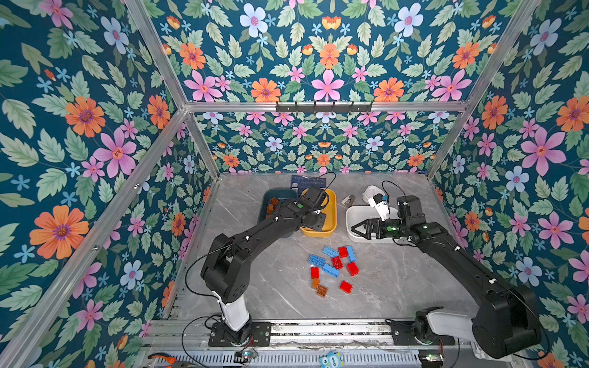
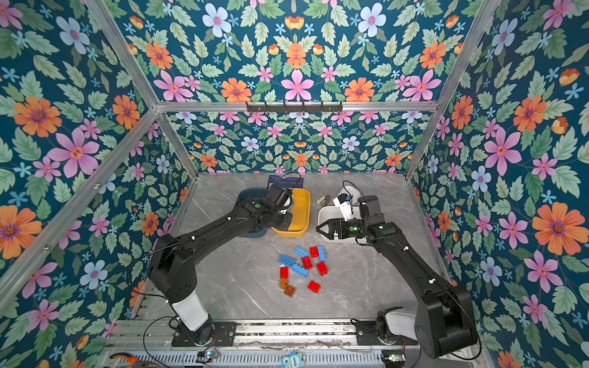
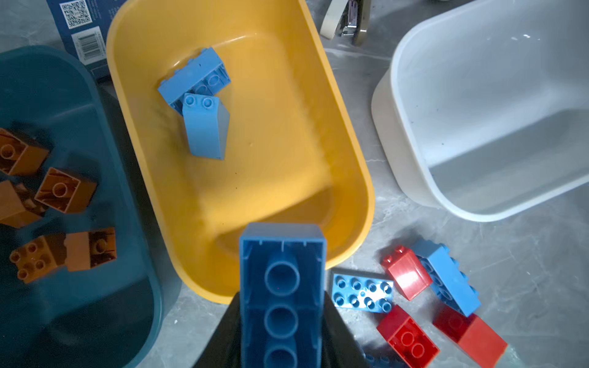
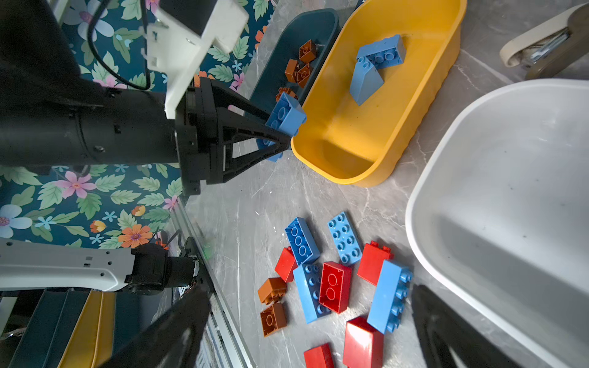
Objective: Sort the legos into containers by color
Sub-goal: Place the lego in the container.
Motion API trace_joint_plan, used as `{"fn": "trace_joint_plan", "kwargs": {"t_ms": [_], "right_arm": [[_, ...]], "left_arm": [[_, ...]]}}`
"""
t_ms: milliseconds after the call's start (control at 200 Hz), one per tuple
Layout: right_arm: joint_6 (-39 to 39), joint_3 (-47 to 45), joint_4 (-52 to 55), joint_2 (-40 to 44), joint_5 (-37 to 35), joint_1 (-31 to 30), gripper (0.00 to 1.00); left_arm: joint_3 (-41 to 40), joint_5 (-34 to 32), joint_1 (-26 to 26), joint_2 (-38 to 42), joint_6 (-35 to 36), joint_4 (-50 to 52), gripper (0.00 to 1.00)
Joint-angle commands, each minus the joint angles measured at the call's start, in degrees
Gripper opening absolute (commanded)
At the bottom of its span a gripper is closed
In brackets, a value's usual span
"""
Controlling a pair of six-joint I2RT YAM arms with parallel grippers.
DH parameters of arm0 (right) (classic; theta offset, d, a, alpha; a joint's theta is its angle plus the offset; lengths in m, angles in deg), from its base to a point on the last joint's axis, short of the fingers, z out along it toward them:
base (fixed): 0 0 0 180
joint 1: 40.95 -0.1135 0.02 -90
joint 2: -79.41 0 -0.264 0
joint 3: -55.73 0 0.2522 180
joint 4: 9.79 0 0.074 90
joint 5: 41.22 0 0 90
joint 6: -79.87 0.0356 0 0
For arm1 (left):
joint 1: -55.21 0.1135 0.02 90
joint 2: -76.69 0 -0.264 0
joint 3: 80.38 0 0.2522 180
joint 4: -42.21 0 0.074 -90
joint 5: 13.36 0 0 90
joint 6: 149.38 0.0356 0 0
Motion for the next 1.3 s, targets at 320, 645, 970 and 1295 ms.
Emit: {"fn": "trace_joint_plan", "kwargs": {"t_ms": [320, 645, 970, 1295], "right_arm": [[0.3, 0.5, -0.6, -0.5, 0.6, 0.1, 0.99], [0.0, -0.4, -0.4, -0.2, 1.2, 0.3, 0.99], [0.9, -0.8, -2.0, -0.8, 2.3, 0.3, 0.99], [1.2, -1.0, -2.0, -1.0, 3.3, 0.3, 0.99]], "left_arm": [[11.8, -2.3, 4.2, -15.1, 1.9, -1.2, 0.34], [9.5, -3.6, 4.2, -16.9, -0.3, -0.3, 0.55], [4.3, -2.7, 0.6, -4.7, -2.0, 1.6, 0.73], [-14.5, -2.7, -8.6, 9.9, -20.9, -4.7, 0.73]]}}
